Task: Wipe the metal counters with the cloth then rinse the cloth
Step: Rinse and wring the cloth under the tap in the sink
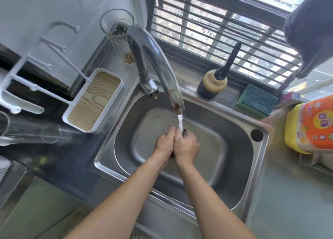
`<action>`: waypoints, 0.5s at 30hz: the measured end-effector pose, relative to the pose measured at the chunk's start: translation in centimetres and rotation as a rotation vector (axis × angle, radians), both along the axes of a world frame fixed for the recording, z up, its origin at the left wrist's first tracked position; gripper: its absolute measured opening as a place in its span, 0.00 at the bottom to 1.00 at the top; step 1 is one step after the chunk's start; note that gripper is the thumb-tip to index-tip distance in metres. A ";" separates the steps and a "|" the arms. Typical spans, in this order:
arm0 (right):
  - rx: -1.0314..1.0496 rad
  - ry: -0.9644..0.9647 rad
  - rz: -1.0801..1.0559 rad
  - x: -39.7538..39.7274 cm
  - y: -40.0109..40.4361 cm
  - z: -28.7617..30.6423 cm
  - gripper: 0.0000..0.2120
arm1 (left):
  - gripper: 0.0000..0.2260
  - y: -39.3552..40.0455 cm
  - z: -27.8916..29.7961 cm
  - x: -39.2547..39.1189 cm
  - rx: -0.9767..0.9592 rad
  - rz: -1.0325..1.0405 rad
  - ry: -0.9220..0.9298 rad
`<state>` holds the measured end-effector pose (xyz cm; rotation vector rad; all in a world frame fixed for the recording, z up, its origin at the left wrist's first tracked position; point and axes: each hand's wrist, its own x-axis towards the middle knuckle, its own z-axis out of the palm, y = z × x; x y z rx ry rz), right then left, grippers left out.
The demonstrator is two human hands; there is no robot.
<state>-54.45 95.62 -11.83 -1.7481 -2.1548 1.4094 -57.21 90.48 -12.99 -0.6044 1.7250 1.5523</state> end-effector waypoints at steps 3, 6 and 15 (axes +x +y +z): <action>0.008 -0.037 0.025 -0.4 0.4 0.4 0.17 | 0.14 0.3 0.7 0.0 0.028 0.061 -0.034; 0.040 -0.054 0.097 -0.3 0.8 0.6 0.19 | 0.11 0.2 0.9 0.1 0.012 0.056 -0.029; -0.249 -0.069 -0.240 -0.1 3.9 -1.3 0.30 | 0.07 -2.1 -0.2 -0.2 -0.395 -0.405 0.419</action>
